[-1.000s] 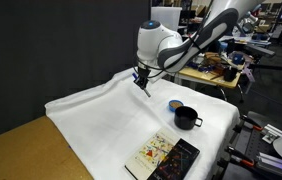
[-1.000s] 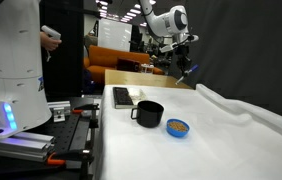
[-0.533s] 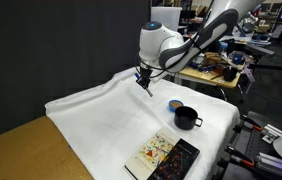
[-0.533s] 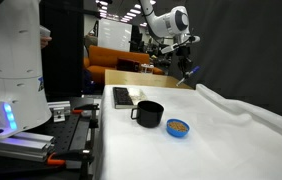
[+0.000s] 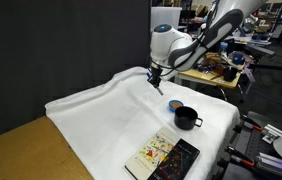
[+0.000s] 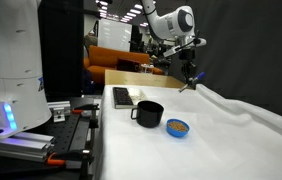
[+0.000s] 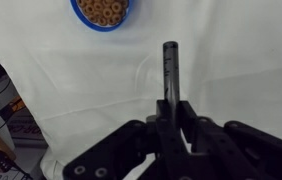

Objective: Put the pen into the black cup.

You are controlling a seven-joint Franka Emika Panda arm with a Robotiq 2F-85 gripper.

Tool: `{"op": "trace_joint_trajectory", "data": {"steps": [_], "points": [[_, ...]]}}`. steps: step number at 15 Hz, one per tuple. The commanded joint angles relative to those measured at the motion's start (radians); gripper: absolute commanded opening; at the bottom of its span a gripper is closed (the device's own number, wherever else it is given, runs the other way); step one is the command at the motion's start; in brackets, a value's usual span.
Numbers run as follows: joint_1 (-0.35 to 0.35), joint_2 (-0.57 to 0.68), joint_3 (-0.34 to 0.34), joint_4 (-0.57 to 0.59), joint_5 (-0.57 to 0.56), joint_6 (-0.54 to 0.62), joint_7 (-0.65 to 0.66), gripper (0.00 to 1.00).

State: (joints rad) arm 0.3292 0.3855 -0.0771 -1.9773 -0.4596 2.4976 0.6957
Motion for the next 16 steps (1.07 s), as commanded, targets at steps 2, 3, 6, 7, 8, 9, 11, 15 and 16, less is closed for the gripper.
{"op": "trace_joint_trajectory", "data": {"steps": [2,3,6,7,8,9,11,15,16], "points": [[-0.033,-0.068,-0.004,-0.128,-0.013,0.067,0.012,0.04],[-0.038,-0.077,-0.005,-0.148,-0.014,0.072,0.013,0.04],[-0.05,-0.107,-0.005,-0.208,-0.014,0.086,0.019,0.04],[-0.054,-0.117,-0.005,-0.228,-0.013,0.092,0.023,0.04],[-0.058,-0.123,-0.004,-0.246,-0.011,0.096,0.024,0.04],[-0.063,-0.13,-0.003,-0.262,-0.009,0.101,0.026,0.04],[-0.066,-0.138,-0.005,-0.287,-0.019,0.109,0.039,0.04],[-0.067,-0.119,0.006,-0.266,-0.011,0.077,0.032,0.16],[-0.067,-0.119,0.006,-0.266,-0.011,0.079,0.034,0.16]]}}
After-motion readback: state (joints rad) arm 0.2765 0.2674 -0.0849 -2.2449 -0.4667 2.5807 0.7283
